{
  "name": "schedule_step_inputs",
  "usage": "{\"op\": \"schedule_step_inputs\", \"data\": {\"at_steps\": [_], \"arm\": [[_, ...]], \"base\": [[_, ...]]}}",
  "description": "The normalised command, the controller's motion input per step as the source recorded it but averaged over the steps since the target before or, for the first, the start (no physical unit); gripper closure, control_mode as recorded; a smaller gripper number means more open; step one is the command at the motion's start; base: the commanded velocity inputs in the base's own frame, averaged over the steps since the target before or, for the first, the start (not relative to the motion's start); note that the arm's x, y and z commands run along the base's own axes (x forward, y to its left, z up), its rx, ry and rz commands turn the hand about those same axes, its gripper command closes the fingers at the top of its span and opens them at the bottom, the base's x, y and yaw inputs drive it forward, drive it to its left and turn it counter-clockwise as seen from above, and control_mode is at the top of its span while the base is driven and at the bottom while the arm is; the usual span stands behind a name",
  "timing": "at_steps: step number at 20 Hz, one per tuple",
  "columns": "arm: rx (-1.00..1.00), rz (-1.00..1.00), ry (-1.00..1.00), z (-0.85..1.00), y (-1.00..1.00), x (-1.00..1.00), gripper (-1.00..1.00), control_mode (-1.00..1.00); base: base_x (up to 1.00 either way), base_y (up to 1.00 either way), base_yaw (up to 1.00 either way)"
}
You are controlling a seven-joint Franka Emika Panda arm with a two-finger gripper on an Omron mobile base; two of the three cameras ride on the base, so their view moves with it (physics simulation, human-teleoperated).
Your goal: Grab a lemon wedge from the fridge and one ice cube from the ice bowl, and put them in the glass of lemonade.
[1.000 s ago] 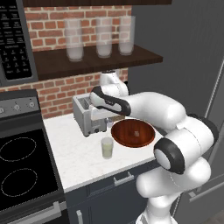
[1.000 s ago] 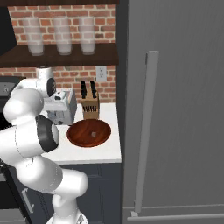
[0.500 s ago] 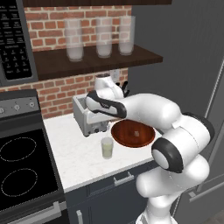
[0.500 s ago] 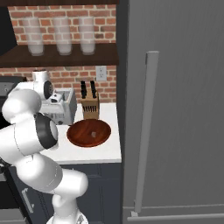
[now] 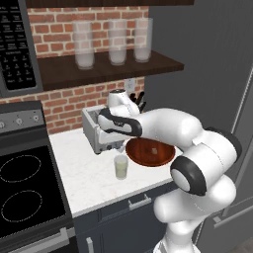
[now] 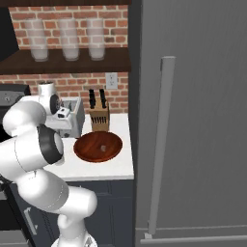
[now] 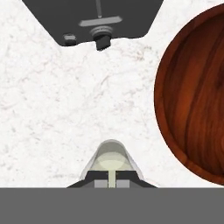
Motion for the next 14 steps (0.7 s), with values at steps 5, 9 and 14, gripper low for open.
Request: {"op": "schedule_step_inputs", "data": {"at_steps": [5,9,14], "arm": [[0.00,0.00,0.00,-0.19,0.00,0.00,1.00,-1.00],[0.00,0.00,0.00,-0.20,0.00,0.00,1.00,-1.00],[0.00,0.00,0.00,-0.11,0.00,0.00,1.00,-1.00]], "base": [[0.00,0.00,0.00],[0.00,0.00,0.00],[0.00,0.00,0.00]]}}
